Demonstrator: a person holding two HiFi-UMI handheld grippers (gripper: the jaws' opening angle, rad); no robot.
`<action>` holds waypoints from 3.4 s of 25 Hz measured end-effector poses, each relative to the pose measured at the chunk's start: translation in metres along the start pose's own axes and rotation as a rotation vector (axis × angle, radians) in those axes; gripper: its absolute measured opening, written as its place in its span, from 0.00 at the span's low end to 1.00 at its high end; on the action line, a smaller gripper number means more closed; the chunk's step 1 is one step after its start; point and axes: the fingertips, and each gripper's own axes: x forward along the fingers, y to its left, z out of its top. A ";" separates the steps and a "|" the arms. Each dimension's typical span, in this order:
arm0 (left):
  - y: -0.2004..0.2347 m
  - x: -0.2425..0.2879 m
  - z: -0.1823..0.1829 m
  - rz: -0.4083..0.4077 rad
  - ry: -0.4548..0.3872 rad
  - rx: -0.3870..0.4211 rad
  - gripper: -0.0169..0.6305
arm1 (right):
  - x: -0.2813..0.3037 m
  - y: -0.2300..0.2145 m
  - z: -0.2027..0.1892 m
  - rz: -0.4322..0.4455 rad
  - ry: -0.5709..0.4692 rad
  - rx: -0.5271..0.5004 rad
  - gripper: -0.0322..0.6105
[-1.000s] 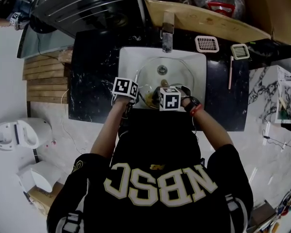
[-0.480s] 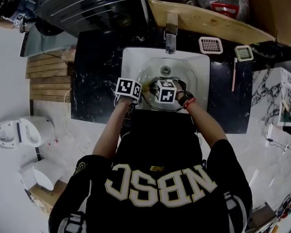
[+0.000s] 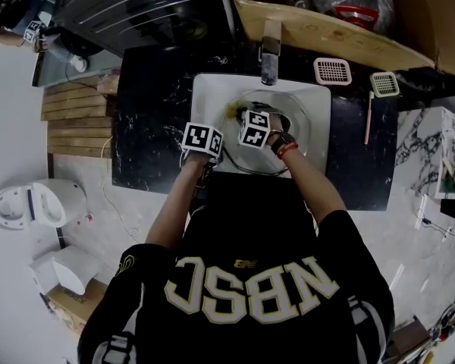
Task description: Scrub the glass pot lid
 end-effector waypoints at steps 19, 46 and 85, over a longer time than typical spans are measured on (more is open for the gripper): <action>-0.005 -0.003 0.002 -0.027 -0.020 0.013 0.05 | -0.050 -0.041 -0.116 -0.170 0.276 0.112 0.15; -0.007 -0.005 0.005 -0.044 -0.041 0.029 0.05 | -0.151 0.097 -0.125 0.526 0.345 0.146 0.15; -0.005 -0.002 0.000 -0.036 -0.004 0.017 0.05 | -0.030 0.064 0.016 0.308 -0.052 0.281 0.15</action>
